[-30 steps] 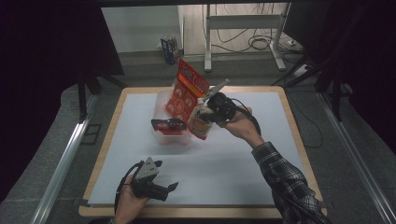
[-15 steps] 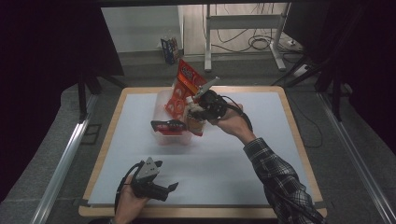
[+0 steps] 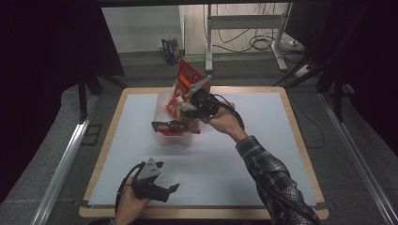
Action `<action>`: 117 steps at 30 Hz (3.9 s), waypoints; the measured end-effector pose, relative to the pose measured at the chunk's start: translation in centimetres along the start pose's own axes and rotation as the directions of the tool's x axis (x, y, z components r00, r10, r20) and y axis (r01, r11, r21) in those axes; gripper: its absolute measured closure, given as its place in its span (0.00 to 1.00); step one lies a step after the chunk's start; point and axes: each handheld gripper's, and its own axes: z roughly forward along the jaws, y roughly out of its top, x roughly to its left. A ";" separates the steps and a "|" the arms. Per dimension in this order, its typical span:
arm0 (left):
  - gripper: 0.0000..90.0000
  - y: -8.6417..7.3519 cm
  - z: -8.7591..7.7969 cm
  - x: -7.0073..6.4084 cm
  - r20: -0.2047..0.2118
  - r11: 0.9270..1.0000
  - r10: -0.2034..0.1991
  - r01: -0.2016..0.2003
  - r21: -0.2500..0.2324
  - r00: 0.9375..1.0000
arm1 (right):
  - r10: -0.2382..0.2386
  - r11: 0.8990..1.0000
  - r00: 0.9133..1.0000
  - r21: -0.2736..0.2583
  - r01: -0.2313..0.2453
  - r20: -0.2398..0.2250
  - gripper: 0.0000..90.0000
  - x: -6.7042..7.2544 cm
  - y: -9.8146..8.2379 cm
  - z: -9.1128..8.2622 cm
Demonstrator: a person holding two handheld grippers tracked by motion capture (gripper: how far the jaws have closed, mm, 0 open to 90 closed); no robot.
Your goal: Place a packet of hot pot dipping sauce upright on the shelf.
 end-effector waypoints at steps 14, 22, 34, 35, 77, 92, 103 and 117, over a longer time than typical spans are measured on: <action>0.03 0.0 -0.1 0.0 0.002 1.000 0.001 -0.001 0.001 1.000 | 0.006 1.000 0.999 -0.018 -0.006 -0.038 0.98 0.3 1.6 2.7; 0.03 -0.1 -0.1 0.0 0.002 1.000 -0.004 0.004 -0.003 1.000 | 0.004 1.000 0.999 0.017 -0.003 -0.042 0.97 0.3 0.9 4.9; 0.03 0.0 0.0 -0.1 0.001 1.000 0.004 -0.004 0.005 1.000 | 0.021 1.000 0.998 0.021 -0.020 -0.064 0.94 0.2 0.5 5.9; 0.03 0.0 0.0 -0.1 0.001 1.000 0.004 -0.004 0.005 1.000 | 0.023 1.000 0.998 0.022 -0.022 -0.064 0.94 0.3 0.5 6.0; 0.03 -0.1 0.3 -0.2 -0.001 1.000 0.014 -0.014 0.026 1.000 | 0.080 0.996 0.997 -0.040 -0.079 0.019 0.28 -1.0 0.1 3.8; 0.03 -0.1 0.3 -0.1 -0.001 0.999 0.014 -0.014 0.030 1.000 | 0.105 0.991 0.994 -0.084 -0.101 0.039 0.16 -1.6 -0.6 1.9; 0.03 -0.1 0.3 -0.1 -0.002 1.000 0.012 -0.012 0.028 1.000 | 0.131 0.985 0.991 -0.120 -0.126 0.034 0.13 -1.9 -1.4 0.1; 0.02 -0.1 0.3 0.0 0.003 1.000 0.000 0.000 0.011 1.000 | 0.161 0.976 0.986 -0.157 -0.153 0.040 0.10 -1.7 -3.0 -1.7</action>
